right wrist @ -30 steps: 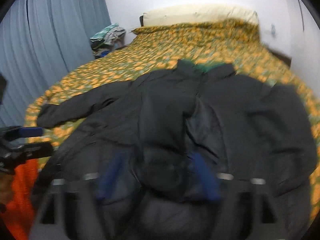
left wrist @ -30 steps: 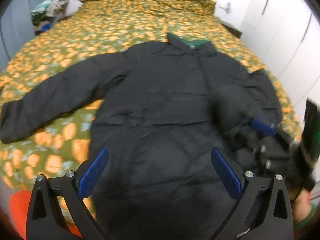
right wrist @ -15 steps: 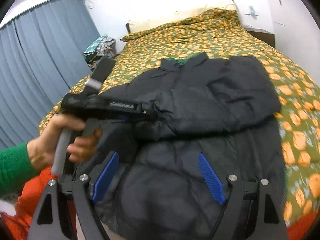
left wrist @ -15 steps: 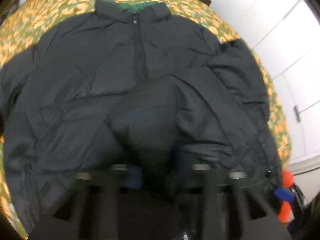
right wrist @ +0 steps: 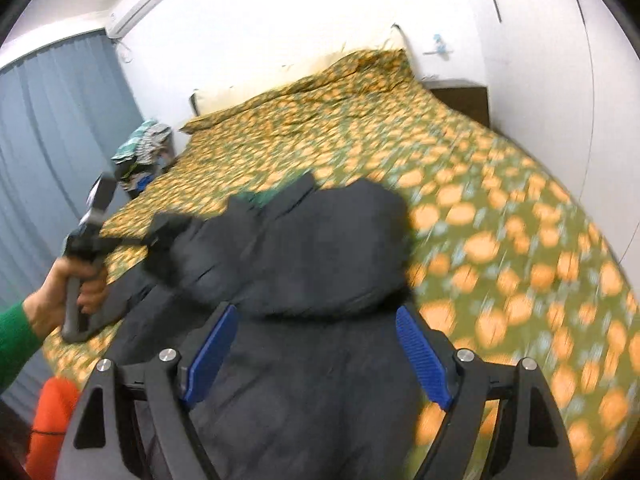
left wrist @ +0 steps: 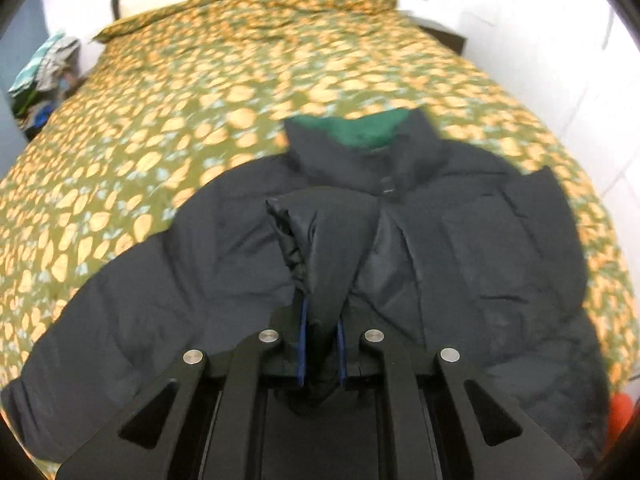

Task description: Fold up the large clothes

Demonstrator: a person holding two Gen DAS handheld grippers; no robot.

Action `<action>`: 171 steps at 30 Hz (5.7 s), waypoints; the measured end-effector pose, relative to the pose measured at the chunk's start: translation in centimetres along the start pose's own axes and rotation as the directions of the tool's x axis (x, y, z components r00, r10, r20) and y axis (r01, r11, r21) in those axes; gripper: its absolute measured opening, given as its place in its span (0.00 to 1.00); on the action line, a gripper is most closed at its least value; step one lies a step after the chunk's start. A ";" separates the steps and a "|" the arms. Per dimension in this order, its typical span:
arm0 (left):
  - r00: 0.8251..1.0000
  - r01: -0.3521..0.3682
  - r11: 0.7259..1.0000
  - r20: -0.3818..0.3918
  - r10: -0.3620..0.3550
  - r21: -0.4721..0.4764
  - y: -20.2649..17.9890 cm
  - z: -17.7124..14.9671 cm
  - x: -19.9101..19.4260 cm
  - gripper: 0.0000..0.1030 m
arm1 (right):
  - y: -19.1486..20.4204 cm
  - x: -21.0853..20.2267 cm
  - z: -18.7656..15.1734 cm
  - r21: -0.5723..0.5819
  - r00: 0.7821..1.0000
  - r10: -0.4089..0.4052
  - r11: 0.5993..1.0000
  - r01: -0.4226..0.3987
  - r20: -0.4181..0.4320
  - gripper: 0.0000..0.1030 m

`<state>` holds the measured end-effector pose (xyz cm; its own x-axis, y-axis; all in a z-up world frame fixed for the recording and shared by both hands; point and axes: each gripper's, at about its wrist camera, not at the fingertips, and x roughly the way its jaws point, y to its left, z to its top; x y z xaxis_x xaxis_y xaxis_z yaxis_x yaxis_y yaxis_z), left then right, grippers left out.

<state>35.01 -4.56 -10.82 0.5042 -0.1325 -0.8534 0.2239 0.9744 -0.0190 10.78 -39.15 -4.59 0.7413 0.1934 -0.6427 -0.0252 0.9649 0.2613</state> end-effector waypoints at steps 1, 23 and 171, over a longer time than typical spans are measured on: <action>1.000 -0.006 1.000 -0.006 0.006 -0.009 0.4 -0.2 0.7 0.10 | -0.5 1.0 1.0 -0.005 1.000 -0.012 1.000 0.012 -0.005 0.81; 0.998 -0.062 0.992 -0.034 0.058 -0.109 6.7 -2.5 7.7 0.19 | -0.8 27.0 2.5 -0.086 0.928 -0.032 0.996 0.000 -0.371 0.76; 0.983 -0.123 0.977 0.113 0.144 -0.174 4.7 -19.6 -9.0 0.86 | 10.2 15.2 7.4 0.249 0.951 0.302 0.928 -0.278 -0.063 0.15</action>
<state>15.17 4.74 -13.46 0.6223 -0.0103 -0.7827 0.0113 0.9999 -0.0041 26.71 -27.69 -6.38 0.6550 0.4865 -0.5782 -0.0621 0.7972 0.6005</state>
